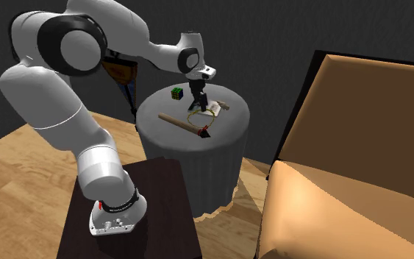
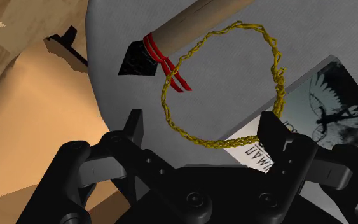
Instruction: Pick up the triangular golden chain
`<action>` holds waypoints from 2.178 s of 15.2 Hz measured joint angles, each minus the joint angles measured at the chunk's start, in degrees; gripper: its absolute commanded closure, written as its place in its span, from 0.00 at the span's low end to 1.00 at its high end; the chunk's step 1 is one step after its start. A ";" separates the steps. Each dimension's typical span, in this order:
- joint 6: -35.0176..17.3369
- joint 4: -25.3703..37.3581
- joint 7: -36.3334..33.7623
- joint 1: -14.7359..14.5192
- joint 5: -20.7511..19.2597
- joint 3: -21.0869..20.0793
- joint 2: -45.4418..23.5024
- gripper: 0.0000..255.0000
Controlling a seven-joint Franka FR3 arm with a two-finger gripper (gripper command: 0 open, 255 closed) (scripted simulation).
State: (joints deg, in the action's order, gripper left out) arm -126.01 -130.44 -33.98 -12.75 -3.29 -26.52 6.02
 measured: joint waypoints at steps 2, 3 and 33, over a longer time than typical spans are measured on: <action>-0.95 2.01 -2.84 -0.80 -2.25 -1.51 -3.68 0.00; -1.55 3.44 -4.48 -1.25 -3.83 -2.18 -6.20 0.00; -3.90 10.84 -13.04 -5.46 -12.99 -3.37 -19.18 1.00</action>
State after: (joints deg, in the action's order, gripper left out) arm -129.91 -119.61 -47.02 -18.21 -16.28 -29.89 -13.16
